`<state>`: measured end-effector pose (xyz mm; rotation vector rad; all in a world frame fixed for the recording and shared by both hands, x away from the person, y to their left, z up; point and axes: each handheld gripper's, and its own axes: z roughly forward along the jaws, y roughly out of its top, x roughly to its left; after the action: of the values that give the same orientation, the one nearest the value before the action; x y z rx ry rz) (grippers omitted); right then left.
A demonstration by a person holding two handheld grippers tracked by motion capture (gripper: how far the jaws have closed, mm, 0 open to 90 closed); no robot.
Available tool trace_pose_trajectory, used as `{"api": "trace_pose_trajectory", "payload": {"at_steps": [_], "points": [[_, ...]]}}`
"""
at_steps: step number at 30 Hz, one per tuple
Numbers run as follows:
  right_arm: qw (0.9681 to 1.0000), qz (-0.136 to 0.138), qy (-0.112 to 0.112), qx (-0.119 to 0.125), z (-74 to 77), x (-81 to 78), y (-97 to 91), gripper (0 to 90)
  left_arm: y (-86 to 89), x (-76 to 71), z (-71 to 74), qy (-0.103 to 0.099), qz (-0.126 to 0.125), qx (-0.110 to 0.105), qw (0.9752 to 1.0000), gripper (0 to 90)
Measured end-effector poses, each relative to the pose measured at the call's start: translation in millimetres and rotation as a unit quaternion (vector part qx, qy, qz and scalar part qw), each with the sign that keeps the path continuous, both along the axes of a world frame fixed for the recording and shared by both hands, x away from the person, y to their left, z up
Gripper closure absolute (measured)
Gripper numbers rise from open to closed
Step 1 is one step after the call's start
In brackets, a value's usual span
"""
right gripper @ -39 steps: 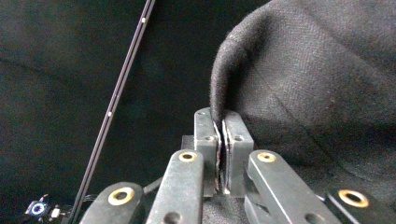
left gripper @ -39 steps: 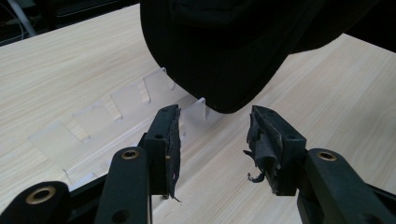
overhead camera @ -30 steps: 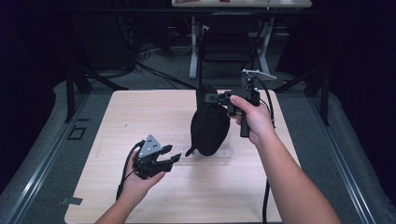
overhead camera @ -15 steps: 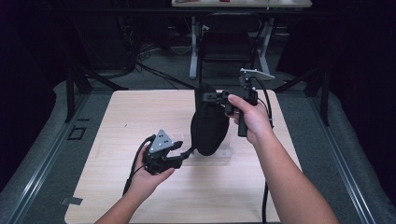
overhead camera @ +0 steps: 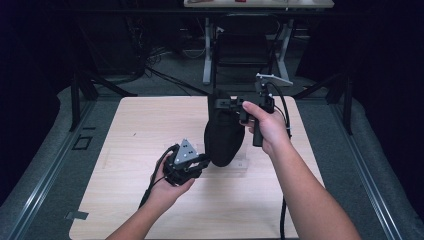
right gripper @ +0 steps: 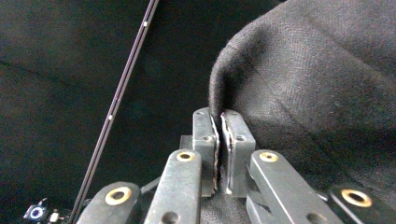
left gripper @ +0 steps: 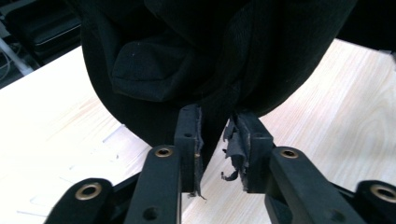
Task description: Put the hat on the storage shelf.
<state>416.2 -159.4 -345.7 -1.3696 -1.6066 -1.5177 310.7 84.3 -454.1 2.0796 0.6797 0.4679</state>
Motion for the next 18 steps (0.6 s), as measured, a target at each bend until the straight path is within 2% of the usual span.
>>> {"api": "trace_pose_trajectory", "payload": {"at_steps": [9, 18], "points": [[1.0, -0.001, -0.004, -0.002, 1.9, -1.5, -0.7, 83.8, 1.4, -0.8, -1.1, -0.008, 0.003, 0.006, 0.9999, 80.5], [0.9998, 0.0, -0.018, -0.006, 9.3, -5.4, 0.6, 79.6, -1.4, -2.8, -1.9, -0.018, 0.004, 0.014, 0.9997, 81.4]]}}
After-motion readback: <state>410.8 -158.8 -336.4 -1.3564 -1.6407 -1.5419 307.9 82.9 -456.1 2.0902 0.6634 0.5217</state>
